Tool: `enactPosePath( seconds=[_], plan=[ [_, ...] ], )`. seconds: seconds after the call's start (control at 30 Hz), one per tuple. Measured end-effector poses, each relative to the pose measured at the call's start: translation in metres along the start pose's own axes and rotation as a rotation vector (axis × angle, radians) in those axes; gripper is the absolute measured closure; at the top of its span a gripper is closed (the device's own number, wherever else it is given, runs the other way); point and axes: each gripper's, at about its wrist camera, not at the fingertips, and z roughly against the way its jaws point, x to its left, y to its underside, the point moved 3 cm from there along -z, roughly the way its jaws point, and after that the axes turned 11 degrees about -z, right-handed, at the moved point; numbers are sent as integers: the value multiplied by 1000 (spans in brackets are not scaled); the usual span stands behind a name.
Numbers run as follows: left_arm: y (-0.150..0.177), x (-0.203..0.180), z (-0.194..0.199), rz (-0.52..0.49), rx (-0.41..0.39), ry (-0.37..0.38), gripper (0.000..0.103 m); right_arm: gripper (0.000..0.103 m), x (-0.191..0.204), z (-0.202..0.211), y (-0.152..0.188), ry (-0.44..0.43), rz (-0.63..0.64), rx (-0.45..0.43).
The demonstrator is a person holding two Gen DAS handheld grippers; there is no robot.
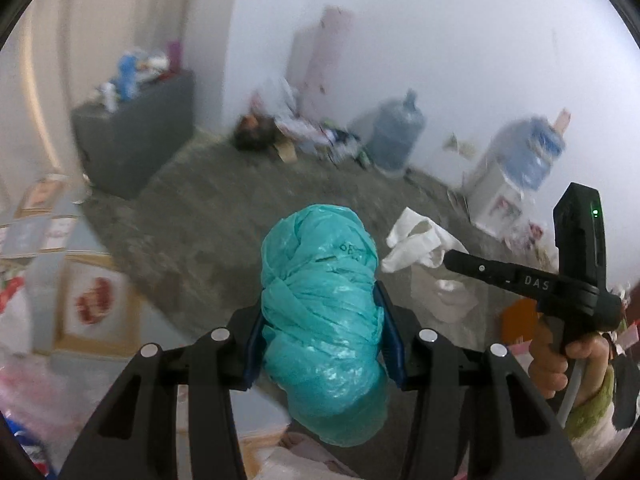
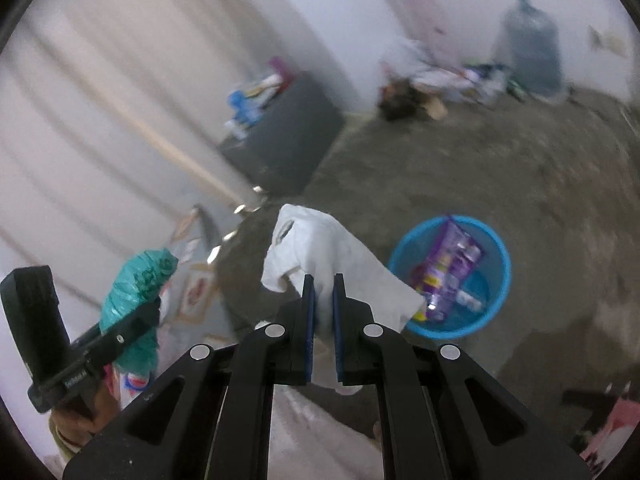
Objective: Collect trash
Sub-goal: 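Carry cloth and tissue over the blue wastebasket and open both tools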
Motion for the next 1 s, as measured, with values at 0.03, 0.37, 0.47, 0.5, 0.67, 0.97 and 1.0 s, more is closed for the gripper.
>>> enactPosePath(
  seconds=[0.03, 0.37, 0.47, 0.5, 0.67, 0.97, 1.0],
  plan=[
    [-4, -5, -16, -5, 24, 8, 56, 96, -8, -2, -1, 0, -29, 2],
    [-30, -32, -164, -41, 222, 51, 56, 92, -101, -59, -31, 15, -367, 27],
    [-35, -39, -202, -63, 259, 79, 55, 88, -116, -75, -39, 17, -417, 18],
    [-36, -40, -213, -63, 276, 94, 49, 82, -123, -79, -41, 21, -430, 20],
    [-37, -40, -260, -61, 345, 93, 31, 62, -156, -99, -48, 106, -499, 36],
    [-49, -27, -214, -44, 264, 58, 31, 61, -144, -70, -40, 92, -438, 6],
    [-51, -26, -205, -43, 248, 52, 31, 61, -138, -65, -39, 91, -417, 4]
  ],
)
